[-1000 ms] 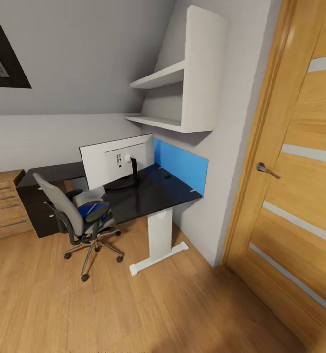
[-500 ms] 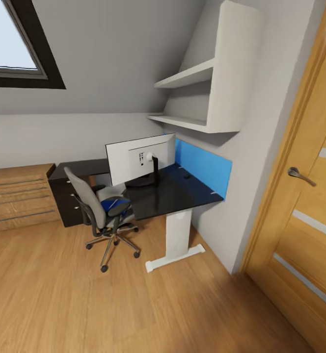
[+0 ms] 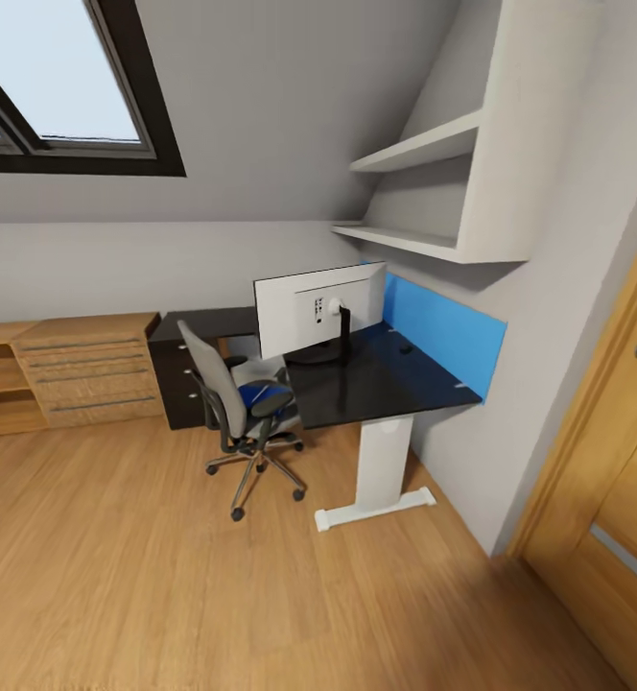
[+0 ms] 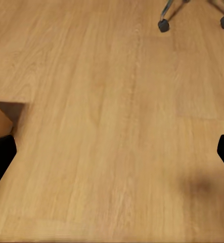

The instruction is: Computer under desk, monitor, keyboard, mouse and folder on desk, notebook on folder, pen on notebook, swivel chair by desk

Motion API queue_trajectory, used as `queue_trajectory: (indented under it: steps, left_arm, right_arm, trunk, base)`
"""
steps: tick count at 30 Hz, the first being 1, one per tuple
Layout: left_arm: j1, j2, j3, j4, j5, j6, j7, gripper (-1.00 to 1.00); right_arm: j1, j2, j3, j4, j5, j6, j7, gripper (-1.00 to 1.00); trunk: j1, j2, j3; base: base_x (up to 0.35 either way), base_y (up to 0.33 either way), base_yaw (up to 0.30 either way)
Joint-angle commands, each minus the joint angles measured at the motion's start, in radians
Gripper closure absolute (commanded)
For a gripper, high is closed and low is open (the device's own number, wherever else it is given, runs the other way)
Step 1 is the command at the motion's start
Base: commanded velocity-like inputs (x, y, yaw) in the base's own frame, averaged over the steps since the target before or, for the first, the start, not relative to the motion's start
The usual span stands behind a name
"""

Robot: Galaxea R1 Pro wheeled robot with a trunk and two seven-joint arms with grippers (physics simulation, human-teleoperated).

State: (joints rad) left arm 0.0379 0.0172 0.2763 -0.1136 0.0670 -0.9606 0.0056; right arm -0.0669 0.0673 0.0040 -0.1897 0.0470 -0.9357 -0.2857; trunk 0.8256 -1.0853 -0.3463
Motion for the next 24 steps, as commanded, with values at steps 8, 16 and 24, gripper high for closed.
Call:
queue_trajectory:
  steps: [8,16,24]
  left_arm:
    - [0.0,0.001,-0.005,-0.001,0.007,0.018,0.001,-1.0]
    - [0.0,0.001,-0.005,-0.001,0.007,0.045,0.001,-1.0]
    - [0.0,0.001,-0.006,-0.001,0.007,0.049,0.001,-1.0]
  right_arm:
    - [-0.001,0.0,0.001,0.001,0.005,0.001,-0.005,-1.0]
    - [-0.001,0.0,0.001,0.001,0.005,0.001,-0.004,-1.0]
    - [-0.001,0.0,0.002,0.001,0.005,0.004,-0.004,-1.0]
  trunk:
    - [0.0,-0.001,-0.001]
    - [0.0,-0.001,-0.001]
    - [0.0,-0.001,-0.001]
  base:
    - [0.0,0.0,0.277]
    - [0.0,0.0,0.277]
    - [0.003,0.0,0.277]
